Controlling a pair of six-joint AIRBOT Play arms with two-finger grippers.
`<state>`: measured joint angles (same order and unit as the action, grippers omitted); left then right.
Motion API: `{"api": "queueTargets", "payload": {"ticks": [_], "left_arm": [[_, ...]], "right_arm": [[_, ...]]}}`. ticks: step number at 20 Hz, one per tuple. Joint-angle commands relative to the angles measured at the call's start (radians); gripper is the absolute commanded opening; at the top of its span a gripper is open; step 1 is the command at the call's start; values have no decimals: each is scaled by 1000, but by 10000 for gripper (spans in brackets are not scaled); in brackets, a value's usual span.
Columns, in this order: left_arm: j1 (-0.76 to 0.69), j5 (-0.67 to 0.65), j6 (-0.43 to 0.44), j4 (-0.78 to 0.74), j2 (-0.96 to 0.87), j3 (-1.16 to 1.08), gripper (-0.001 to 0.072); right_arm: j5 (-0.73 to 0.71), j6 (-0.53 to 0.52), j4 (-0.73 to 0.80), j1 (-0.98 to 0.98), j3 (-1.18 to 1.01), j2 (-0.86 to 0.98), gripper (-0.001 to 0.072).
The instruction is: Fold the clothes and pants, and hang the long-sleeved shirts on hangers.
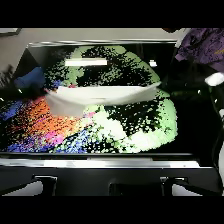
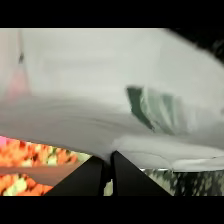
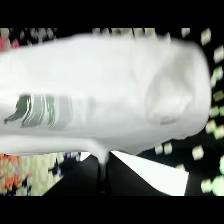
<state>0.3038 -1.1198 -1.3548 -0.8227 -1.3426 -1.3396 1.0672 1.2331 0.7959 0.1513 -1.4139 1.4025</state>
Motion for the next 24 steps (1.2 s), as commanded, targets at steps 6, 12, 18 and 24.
{"api": "queueTargets", "payload": {"ticks": [6, 12, 18, 24], "left_arm": [[-6, -68, -200, -280, 161, -771, 14], [-6, -70, -294, -479, 542, -637, 14], [-6, -96, -359, -560, 649, -550, 14], [-14, -107, -156, -354, 409, -206, 14]], "right_arm": [[19, 153, 273, -49, -724, -187, 22], [100, 208, 512, -49, -723, -513, 23], [126, 262, 517, -49, -679, -525, 23], [314, 307, 454, -49, -493, -248, 23]]}}
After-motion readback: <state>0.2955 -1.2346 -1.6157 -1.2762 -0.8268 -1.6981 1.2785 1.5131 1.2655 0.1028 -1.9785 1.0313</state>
